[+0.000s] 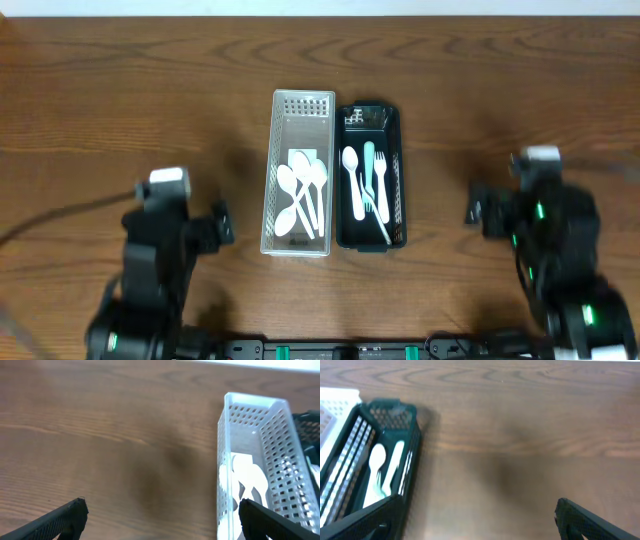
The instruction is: Pack container
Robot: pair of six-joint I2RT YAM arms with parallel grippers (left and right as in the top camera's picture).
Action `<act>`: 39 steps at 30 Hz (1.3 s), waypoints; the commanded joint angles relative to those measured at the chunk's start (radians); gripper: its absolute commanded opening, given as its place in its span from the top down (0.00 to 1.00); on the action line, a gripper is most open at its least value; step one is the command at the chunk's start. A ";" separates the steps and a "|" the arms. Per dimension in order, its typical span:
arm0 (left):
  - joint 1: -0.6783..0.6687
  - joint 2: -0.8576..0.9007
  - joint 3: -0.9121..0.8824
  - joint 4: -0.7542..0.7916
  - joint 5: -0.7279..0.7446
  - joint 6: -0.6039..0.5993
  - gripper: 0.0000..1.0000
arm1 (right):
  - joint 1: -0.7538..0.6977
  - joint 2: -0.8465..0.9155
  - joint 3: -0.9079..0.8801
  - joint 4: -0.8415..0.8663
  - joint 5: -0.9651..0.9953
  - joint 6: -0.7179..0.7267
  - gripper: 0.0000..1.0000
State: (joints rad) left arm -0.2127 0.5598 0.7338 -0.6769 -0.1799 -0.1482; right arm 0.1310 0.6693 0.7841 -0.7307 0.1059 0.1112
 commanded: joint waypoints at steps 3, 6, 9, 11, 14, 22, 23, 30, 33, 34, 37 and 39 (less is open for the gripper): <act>-0.008 -0.203 -0.056 -0.056 -0.065 0.017 0.02 | -0.005 -0.232 -0.075 -0.167 0.010 0.023 0.01; -0.008 -0.257 -0.056 -0.098 -0.065 0.017 0.02 | -0.005 -0.293 -0.080 -0.244 -0.005 0.023 0.01; -0.008 -0.271 -0.056 -0.114 -0.065 0.017 0.02 | -0.005 -0.311 -0.080 -0.312 -0.005 0.023 0.01; -0.008 -0.269 -0.056 -0.131 -0.065 0.017 0.02 | -0.005 -0.309 -0.080 -0.352 -0.005 0.023 0.01; -0.008 -0.268 -0.056 -0.156 -0.065 0.017 0.02 | -0.005 -0.309 -0.080 -0.381 -0.005 0.023 0.01; -0.008 -0.268 -0.056 -0.160 -0.065 0.017 0.02 | -0.005 -0.309 -0.080 -0.381 -0.005 0.023 0.01; -0.009 -0.268 -0.056 -0.160 -0.065 0.017 0.02 | -0.005 -0.309 -0.080 -0.381 -0.005 0.023 0.01; -0.009 -0.268 -0.056 -0.160 -0.065 0.017 0.02 | -0.005 -0.309 -0.080 -0.381 -0.005 0.023 0.01; -0.008 -0.268 -0.056 -0.160 -0.065 0.017 0.02 | -0.006 -0.316 -0.080 -0.381 -0.005 0.023 0.01; -0.008 -0.268 -0.056 -0.160 -0.065 0.017 0.02 | -0.006 -0.319 -0.080 -0.381 -0.005 0.023 0.01; -0.008 -0.268 -0.056 -0.160 -0.065 0.017 0.02 | -0.006 -0.349 -0.080 -0.381 -0.005 0.023 0.01; -0.008 -0.268 -0.056 -0.160 -0.065 0.017 0.02 | -0.006 -0.396 -0.080 -0.382 0.000 0.023 0.01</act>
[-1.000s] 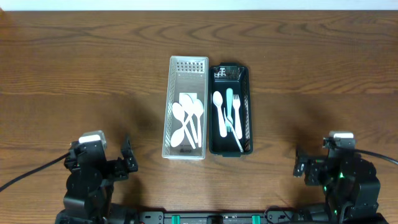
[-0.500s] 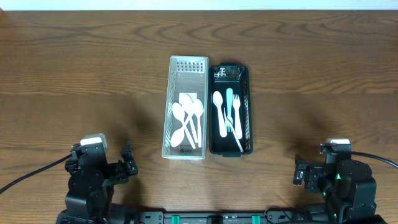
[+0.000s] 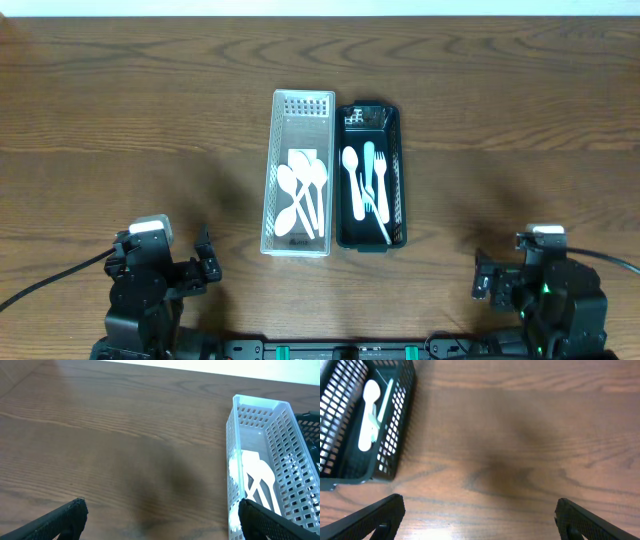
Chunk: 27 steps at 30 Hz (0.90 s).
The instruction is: Pack container
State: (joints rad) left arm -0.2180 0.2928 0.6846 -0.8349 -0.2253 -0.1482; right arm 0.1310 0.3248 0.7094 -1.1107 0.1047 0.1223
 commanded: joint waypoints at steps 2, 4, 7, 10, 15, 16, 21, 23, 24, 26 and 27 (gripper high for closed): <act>-0.003 -0.001 -0.007 -0.002 -0.019 0.017 0.02 | -0.007 -0.117 -0.005 -0.001 0.004 0.001 0.01; -0.003 -0.001 -0.007 -0.002 -0.019 0.017 0.02 | -0.006 -0.196 -0.012 0.016 0.003 -0.030 0.01; -0.003 -0.001 -0.007 -0.002 -0.019 0.017 0.02 | -0.008 -0.296 -0.079 0.081 -0.004 -0.069 0.01; -0.003 -0.001 -0.007 -0.002 -0.019 0.017 0.02 | -0.012 -0.312 -0.202 0.242 -0.008 -0.074 0.01; -0.003 -0.001 -0.007 -0.002 -0.019 0.017 0.02 | -0.012 -0.316 -0.416 0.660 -0.050 -0.145 0.01; -0.003 -0.001 -0.007 -0.002 -0.019 0.017 0.02 | -0.012 -0.319 -0.457 0.746 -0.053 -0.157 0.01; -0.003 -0.001 -0.007 -0.002 -0.019 0.017 0.02 | -0.012 -0.319 -0.613 1.038 -0.053 -0.241 0.01; -0.003 -0.001 -0.007 -0.002 -0.019 0.017 0.02 | -0.012 -0.320 -0.657 1.083 -0.053 -0.260 0.01; -0.003 -0.001 -0.007 -0.002 -0.019 0.017 0.02 | -0.012 -0.320 -0.676 1.086 -0.053 -0.259 0.01; -0.003 -0.001 -0.007 -0.002 -0.019 0.017 0.02 | -0.012 -0.320 -0.706 1.073 -0.062 -0.258 0.01; -0.003 -0.001 -0.007 -0.002 -0.019 0.017 0.02 | -0.012 -0.320 -0.704 1.027 -0.071 -0.258 0.01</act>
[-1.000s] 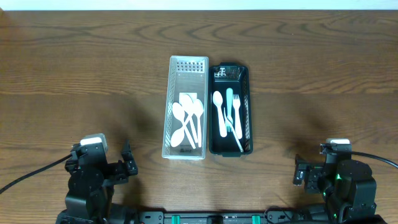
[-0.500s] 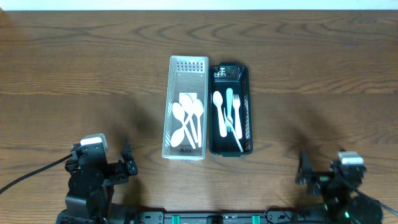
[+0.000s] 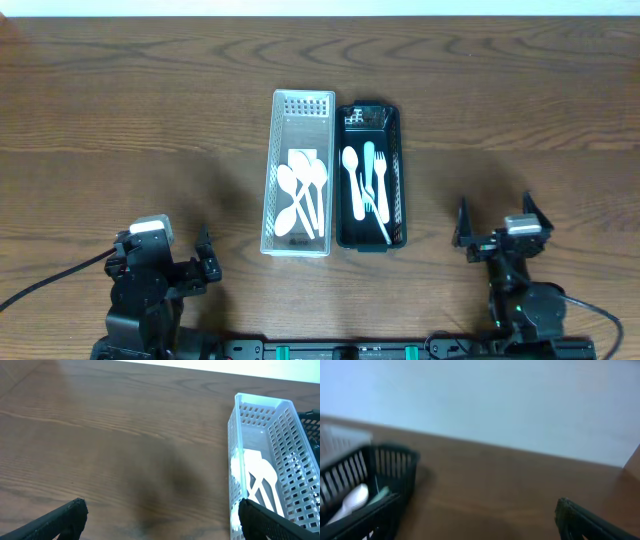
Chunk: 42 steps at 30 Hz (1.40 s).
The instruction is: Pack container
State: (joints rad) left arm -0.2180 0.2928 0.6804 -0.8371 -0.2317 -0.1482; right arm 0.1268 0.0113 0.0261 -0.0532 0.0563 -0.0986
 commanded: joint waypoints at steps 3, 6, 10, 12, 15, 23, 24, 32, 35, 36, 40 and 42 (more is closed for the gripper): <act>-0.003 -0.001 -0.003 0.000 -0.013 0.017 0.02 | -0.008 -0.006 -0.021 -0.022 -0.034 -0.035 0.01; -0.003 -0.001 -0.003 0.000 -0.013 0.017 0.02 | -0.008 -0.005 -0.021 -0.021 -0.038 -0.030 0.01; -0.003 -0.001 -0.003 0.000 -0.013 0.017 0.02 | -0.008 -0.005 -0.021 -0.021 -0.038 -0.030 0.01; -0.003 -0.001 -0.003 0.000 -0.013 0.017 0.02 | -0.008 -0.005 -0.021 -0.020 -0.038 -0.030 0.01; -0.003 -0.001 -0.003 0.000 -0.013 0.017 0.02 | -0.008 -0.005 -0.021 -0.020 -0.038 -0.030 0.01; -0.003 -0.001 -0.003 0.000 -0.013 0.017 0.02 | -0.008 -0.005 -0.021 -0.020 -0.038 -0.030 0.01; -0.003 -0.001 -0.003 0.000 -0.013 0.017 0.02 | -0.008 -0.005 -0.021 -0.021 -0.038 -0.030 0.01; -0.003 -0.001 -0.003 0.000 -0.013 0.017 0.02 | -0.008 -0.005 -0.021 -0.021 -0.038 -0.030 0.01; 0.023 -0.006 -0.002 -0.010 -0.024 0.033 0.02 | -0.008 -0.005 -0.021 -0.021 -0.038 -0.030 0.01; 0.045 -0.011 -0.002 -0.026 -0.013 0.032 0.02 | -0.008 -0.005 -0.021 -0.021 -0.038 -0.030 0.01; 0.130 -0.060 -0.006 -0.084 0.059 0.032 0.02 | -0.008 -0.005 -0.021 -0.020 -0.038 -0.030 0.01; 0.148 -0.097 -0.020 -0.072 0.059 0.044 0.02 | -0.008 -0.005 -0.021 -0.020 -0.038 -0.030 0.01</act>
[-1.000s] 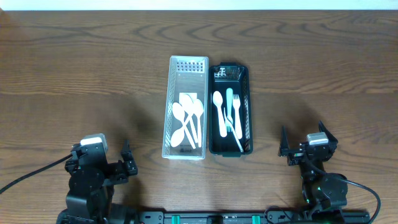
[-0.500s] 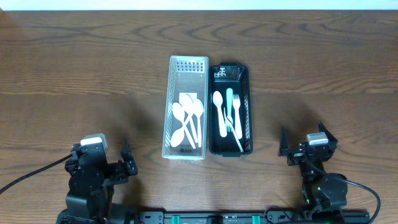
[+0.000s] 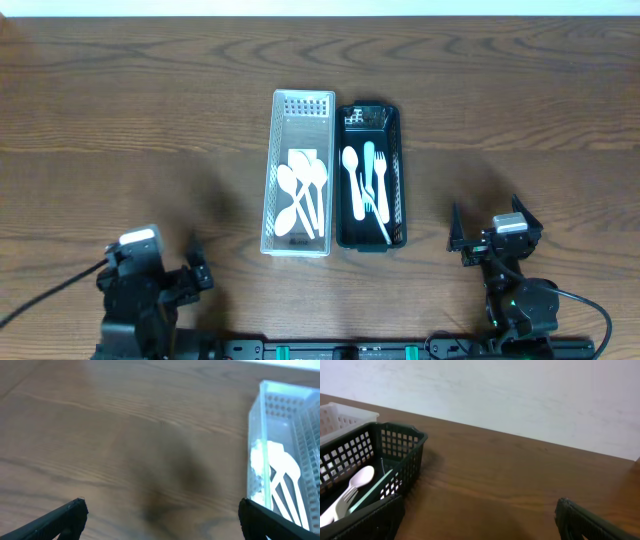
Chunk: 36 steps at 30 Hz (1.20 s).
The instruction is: Pack container
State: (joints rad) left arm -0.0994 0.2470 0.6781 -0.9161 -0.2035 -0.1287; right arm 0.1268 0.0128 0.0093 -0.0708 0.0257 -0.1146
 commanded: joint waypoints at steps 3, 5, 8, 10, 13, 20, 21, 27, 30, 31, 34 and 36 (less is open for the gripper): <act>0.032 -0.120 -0.077 0.097 0.031 0.098 0.02 | -0.008 -0.006 -0.004 -0.003 -0.007 -0.014 0.01; 0.032 -0.167 -0.146 0.191 0.031 0.128 0.02 | -0.008 -0.006 -0.004 -0.003 -0.007 -0.014 0.01; 0.032 -0.225 -0.269 0.329 0.031 0.137 0.02 | -0.008 -0.006 -0.004 -0.003 -0.007 -0.014 0.01; 0.035 -0.246 -0.350 0.423 0.031 0.136 0.02 | -0.008 -0.006 -0.004 -0.003 -0.007 -0.014 0.01; 0.052 -0.245 -0.444 0.555 0.035 0.136 0.02 | -0.008 -0.006 -0.004 -0.003 -0.007 -0.014 0.01; 0.069 -0.245 -0.614 0.818 0.035 0.139 0.02 | -0.008 -0.006 -0.004 -0.003 -0.007 -0.014 0.01; 0.071 -0.245 -0.631 0.835 0.035 0.140 0.02 | -0.008 -0.006 -0.004 -0.003 -0.007 -0.014 0.01; 0.079 -0.245 -0.674 0.859 0.039 0.175 0.02 | -0.008 -0.006 -0.004 -0.003 -0.007 -0.014 0.01; 0.079 -0.245 -0.674 0.858 0.040 0.177 0.02 | -0.008 -0.006 -0.004 -0.003 -0.007 -0.014 0.01; 0.079 -0.245 -0.674 0.858 0.043 0.177 0.02 | -0.008 -0.006 -0.004 -0.003 -0.007 -0.014 0.01; 0.079 -0.245 -0.674 0.858 0.064 0.177 0.02 | -0.008 -0.006 -0.004 -0.003 -0.007 -0.014 0.01; 0.079 -0.243 -0.674 0.858 0.064 0.177 0.02 | -0.008 -0.006 -0.004 -0.003 -0.007 -0.014 0.01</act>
State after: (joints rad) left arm -0.0269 0.0101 0.0372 -0.0433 -0.1555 0.0307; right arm 0.1268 0.0128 0.0090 -0.0704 0.0254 -0.1173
